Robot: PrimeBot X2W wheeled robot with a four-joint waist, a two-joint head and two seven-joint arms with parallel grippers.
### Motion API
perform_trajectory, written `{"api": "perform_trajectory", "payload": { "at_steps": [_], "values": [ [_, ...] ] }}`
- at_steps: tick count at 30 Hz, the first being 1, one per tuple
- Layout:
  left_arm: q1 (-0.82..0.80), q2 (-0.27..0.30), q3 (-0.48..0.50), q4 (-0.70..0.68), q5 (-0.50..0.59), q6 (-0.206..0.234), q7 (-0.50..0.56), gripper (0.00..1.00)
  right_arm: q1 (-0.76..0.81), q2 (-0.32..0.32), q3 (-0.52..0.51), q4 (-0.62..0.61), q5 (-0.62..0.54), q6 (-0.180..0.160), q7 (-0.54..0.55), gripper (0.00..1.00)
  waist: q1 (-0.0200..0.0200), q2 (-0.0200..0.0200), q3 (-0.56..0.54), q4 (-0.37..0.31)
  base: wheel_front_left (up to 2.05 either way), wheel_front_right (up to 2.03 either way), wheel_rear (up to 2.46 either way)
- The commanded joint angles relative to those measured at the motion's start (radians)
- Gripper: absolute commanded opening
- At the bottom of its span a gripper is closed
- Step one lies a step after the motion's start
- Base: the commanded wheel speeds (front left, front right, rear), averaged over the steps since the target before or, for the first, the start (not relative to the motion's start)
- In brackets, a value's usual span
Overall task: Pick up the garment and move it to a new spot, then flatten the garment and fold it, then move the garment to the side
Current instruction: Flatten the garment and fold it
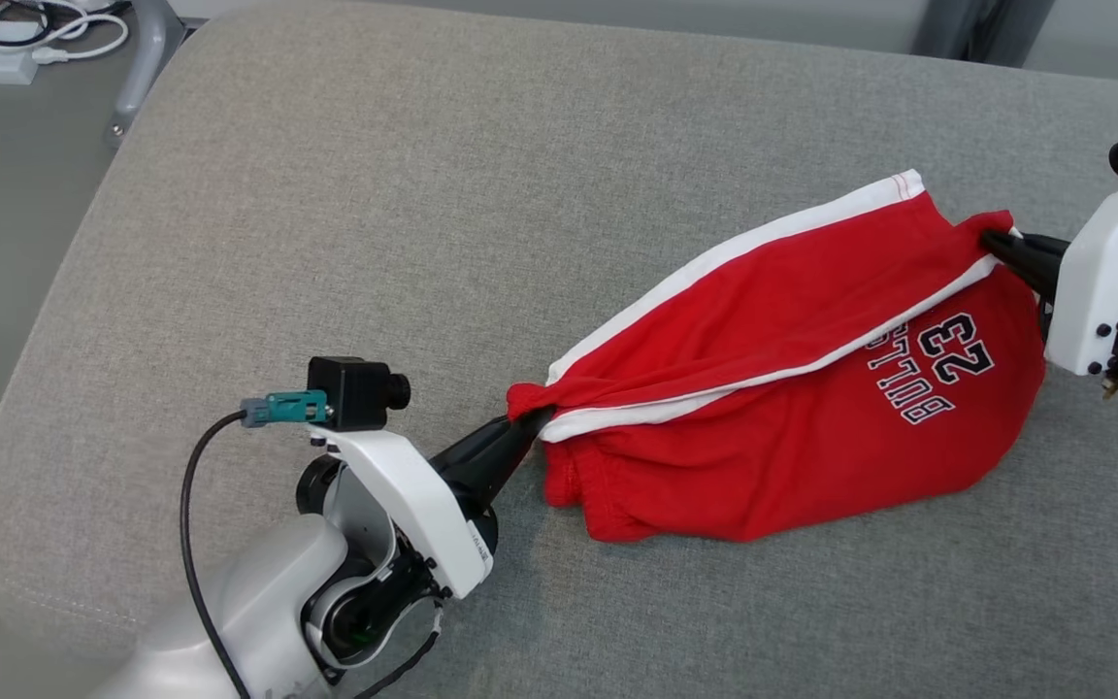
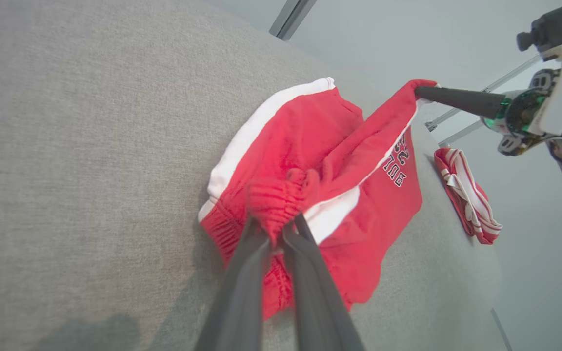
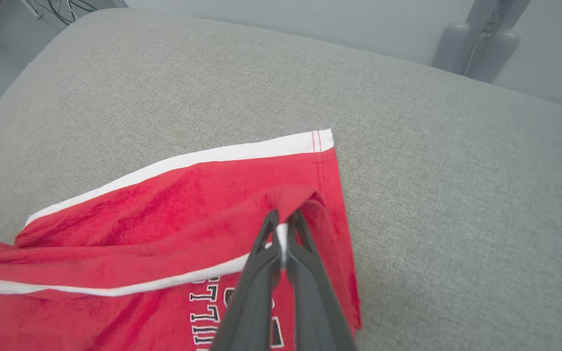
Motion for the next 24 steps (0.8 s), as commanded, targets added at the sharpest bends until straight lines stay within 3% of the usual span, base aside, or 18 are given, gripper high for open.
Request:
{"api": "perform_trajectory", "payload": {
  "at_steps": [1,6,24],
  "values": [
    [-0.021,-0.010,0.001,0.024,-0.005,-0.010,-0.007,0.00,-0.015,-0.008,0.010,0.029,-0.021,-0.001,-0.041,0.00,0.0000,0.0000,0.010,0.007,0.00,0.00,0.00],
    [-0.046,-0.063,0.008,0.103,0.011,-0.021,-0.045,0.00,-0.040,0.006,0.039,0.133,-0.053,-0.001,-0.152,0.00,0.0000,0.0000,0.023,0.014,0.00,0.00,0.00],
    [-0.128,-0.165,0.022,0.247,0.031,-0.053,-0.125,0.00,-0.192,0.002,0.137,0.306,-0.073,-0.001,-0.338,0.00,0.0000,0.0000,0.097,0.053,0.00,0.00,0.00]
  ]
}}
